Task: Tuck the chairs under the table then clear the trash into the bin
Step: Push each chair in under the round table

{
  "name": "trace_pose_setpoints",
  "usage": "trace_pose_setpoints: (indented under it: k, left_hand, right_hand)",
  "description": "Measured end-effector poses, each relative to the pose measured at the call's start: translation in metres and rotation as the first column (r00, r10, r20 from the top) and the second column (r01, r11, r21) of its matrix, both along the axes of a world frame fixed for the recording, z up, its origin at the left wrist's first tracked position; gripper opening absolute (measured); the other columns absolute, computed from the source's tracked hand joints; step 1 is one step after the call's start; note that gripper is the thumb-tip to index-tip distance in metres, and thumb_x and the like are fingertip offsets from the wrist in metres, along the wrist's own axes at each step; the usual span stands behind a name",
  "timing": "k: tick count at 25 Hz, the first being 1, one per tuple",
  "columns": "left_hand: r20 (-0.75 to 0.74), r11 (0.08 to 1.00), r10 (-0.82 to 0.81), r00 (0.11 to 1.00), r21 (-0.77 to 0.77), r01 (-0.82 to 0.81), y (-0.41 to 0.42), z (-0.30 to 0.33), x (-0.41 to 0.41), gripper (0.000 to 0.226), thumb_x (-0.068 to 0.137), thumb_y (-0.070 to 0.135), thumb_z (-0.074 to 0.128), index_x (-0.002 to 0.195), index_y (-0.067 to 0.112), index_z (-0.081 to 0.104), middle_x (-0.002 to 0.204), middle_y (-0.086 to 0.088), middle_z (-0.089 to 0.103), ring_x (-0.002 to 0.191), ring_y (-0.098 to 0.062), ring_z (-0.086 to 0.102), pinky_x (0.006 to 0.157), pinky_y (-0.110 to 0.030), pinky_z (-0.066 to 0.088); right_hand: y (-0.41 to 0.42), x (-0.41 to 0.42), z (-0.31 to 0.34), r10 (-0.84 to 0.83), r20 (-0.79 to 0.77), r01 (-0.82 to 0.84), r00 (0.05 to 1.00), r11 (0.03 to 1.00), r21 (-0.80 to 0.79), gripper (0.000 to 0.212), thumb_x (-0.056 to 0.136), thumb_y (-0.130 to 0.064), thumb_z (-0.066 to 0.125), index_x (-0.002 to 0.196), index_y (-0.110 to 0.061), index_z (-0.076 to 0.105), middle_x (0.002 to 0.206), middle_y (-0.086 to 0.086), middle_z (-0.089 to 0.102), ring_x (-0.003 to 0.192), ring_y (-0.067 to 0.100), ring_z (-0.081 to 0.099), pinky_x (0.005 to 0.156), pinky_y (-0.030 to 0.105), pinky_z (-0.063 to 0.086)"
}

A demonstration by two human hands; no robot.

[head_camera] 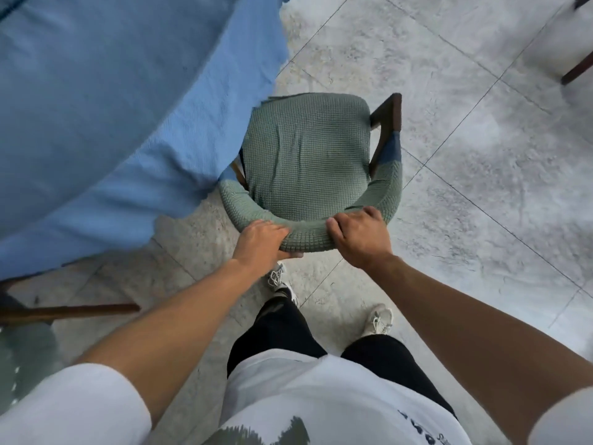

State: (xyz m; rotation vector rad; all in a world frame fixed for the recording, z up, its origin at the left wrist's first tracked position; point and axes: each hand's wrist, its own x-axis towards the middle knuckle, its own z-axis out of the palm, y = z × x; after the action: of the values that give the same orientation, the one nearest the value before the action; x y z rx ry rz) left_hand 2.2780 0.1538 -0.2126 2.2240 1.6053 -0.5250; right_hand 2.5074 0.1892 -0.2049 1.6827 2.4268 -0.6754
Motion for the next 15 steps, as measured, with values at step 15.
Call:
trace_pose_setpoints:
  k: [15]
  left_hand:
    - [0.333, 0.619, 0.762, 0.555, -0.125, -0.776, -0.048, 0.001, 0.233, 0.099, 0.083, 0.085, 0.006, 0.157, 0.023, 0.029, 0.166, -0.005, 0.027, 0.153, -0.025, 0.022, 0.124, -0.052, 0.016]
  right_hand:
    - [0.009, 0.181, -0.028, 0.153, -0.033, -0.145, 0.988, 0.975, 0.167, 0.048, 0.087, -0.043, 0.039, 0.104, -0.022, 0.079, 0.109, 0.003, 0.078, 0.124, 0.022, 0.061, 0.124, 0.047, 0.021]
